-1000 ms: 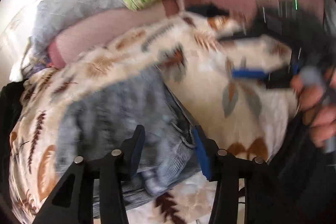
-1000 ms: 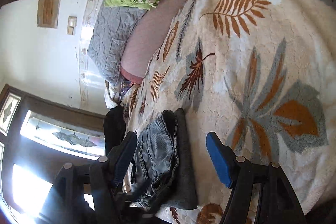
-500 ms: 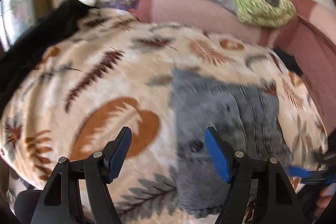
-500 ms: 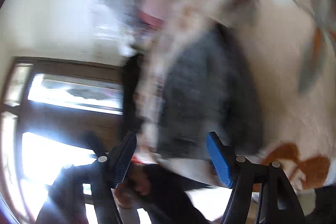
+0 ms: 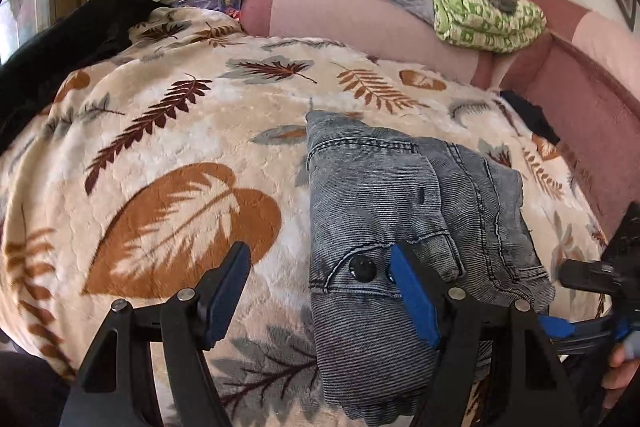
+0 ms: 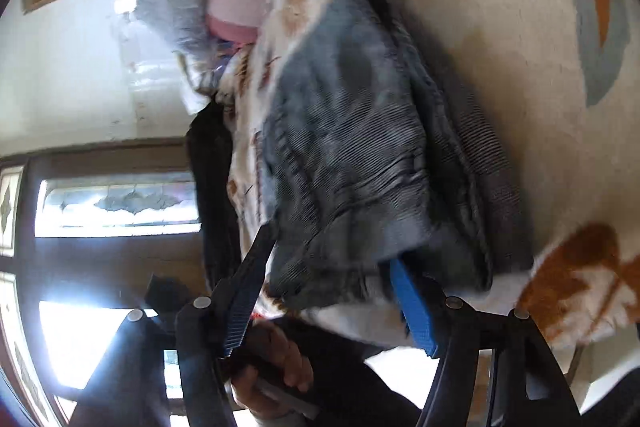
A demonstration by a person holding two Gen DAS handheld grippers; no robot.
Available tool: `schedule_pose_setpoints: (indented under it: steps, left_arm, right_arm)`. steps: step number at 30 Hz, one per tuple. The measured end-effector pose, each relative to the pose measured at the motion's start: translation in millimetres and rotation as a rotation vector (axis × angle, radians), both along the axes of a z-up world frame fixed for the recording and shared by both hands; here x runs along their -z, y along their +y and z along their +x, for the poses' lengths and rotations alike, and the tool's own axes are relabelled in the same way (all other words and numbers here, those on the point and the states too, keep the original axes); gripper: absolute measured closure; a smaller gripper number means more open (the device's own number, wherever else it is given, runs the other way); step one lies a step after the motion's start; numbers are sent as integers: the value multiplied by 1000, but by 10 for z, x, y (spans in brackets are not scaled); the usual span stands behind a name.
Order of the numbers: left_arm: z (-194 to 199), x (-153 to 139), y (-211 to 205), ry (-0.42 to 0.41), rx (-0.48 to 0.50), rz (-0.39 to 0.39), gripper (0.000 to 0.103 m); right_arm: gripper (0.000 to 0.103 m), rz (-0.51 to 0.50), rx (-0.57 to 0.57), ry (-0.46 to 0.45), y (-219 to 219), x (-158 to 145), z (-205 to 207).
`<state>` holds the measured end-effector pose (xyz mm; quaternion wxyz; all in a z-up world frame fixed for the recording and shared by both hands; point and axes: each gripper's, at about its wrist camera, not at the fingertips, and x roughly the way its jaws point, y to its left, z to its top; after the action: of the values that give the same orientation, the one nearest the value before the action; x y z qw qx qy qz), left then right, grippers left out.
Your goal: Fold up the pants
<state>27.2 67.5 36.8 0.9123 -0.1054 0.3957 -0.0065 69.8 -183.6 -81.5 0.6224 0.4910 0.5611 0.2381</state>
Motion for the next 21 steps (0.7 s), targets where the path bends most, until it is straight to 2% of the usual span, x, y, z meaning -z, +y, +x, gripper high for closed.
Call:
schedule_pose_setpoints:
  steps: [2,4,6,8,10,13,14,16,18,19,21]
  left_arm:
    - [12,-5,29,3,8,-20,30]
    - [21,15,32,4,7,-16,30]
    - [15,40,20,8,-2,-13,30]
    - [11,45,19,5,-1,-9,29]
    - [5,47,25,4,2,-7,29]
    - [-28,41,54,-1,-3,-10,29]
    - [-43,22,64,-5,-6,-4,29]
    - [-90,-62,77,-25,1,-4,29]
    - [-190,-206,75,-96,-11,7,29]
    - [-242,-284,29,-138,0,27,29]
    - [-246,-269,-105,-125,40,98,28]
  right_arm:
    - [35,26,56,21,-50,43,-4]
    - [46,-33,80,-4,-65,-37,15]
    - [85,-132,46,-42,-16,-131,57]
    - [97,-223,25,-67,32,-203,84]
    - [98,-297,3,-128,90,-367,48]
    - [99,-445,-25,-292,195,-794,-131]
    - [99,-477,-30,-316,215,-851,-175]
    - [99,-568,-53,-324,292,-756,-243]
    - [96,-637,-74,-297,343,-430,-248]
    - [96,-618,-87,-281,336,-304,-247]
    - [94,-589,-64,-298,230,-320,-306]
